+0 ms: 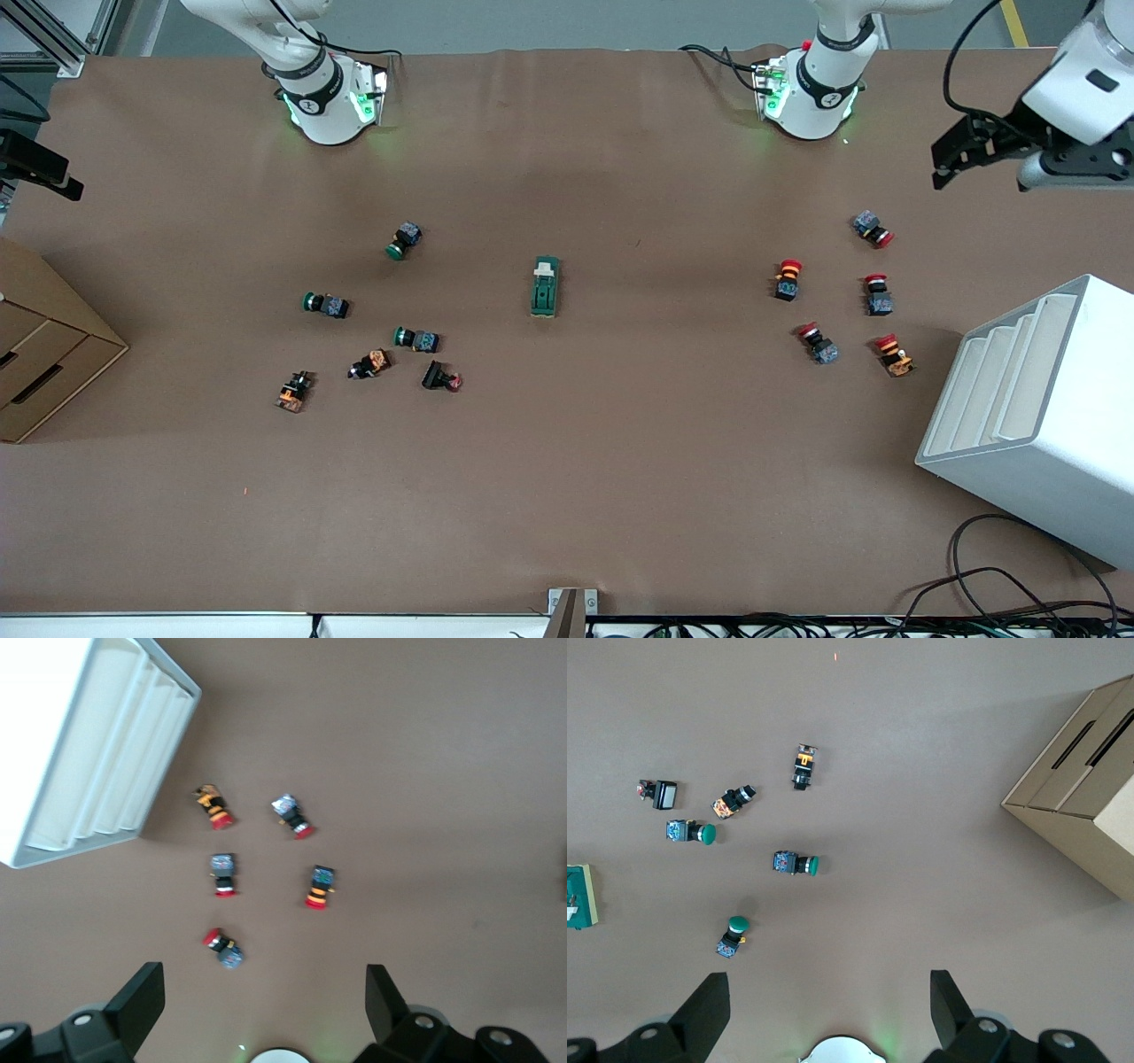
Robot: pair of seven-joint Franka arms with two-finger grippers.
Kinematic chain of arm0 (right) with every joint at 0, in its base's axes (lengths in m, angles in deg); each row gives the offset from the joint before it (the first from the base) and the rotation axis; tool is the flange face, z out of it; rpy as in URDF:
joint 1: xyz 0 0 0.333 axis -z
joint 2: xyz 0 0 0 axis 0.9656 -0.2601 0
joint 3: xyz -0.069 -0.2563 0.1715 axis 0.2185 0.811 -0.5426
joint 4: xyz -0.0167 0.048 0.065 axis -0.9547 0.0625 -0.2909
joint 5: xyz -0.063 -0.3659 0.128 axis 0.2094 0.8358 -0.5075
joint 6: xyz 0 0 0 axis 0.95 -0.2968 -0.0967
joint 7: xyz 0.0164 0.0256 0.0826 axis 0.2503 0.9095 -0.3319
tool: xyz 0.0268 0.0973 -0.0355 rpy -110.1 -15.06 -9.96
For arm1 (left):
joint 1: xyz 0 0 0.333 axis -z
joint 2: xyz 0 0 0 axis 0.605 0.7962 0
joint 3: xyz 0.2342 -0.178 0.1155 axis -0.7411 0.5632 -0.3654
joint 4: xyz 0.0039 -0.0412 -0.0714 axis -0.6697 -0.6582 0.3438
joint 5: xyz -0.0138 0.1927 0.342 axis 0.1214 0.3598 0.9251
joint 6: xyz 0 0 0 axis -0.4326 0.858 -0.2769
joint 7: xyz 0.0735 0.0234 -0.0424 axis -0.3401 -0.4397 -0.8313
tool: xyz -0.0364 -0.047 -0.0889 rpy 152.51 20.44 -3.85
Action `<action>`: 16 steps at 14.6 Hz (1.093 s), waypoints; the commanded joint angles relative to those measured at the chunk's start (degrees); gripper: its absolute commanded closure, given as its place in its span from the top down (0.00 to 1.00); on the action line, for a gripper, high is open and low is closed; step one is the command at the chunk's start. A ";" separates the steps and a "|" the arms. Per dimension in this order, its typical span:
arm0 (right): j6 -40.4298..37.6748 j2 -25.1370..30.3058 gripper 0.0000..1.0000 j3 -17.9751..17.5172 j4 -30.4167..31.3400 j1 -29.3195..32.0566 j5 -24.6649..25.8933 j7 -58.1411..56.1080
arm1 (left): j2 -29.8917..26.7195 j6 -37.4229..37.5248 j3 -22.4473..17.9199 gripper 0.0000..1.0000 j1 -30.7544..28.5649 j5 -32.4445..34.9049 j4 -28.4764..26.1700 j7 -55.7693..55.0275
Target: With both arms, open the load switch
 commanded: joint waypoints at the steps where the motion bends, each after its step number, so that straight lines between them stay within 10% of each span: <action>1: 0.74 4.70 1.00 -0.15 4.74 -0.80 1.85 0.04 | -2.12 -1.36 1.52 1.00 -2.44 -1.97 -2.68 1.22; 16: 0.74 6.73 1.00 -0.41 7.21 -0.18 1.77 0.04 | 4.99 -0.48 0.91 1.00 -2.79 0.66 7.86 1.13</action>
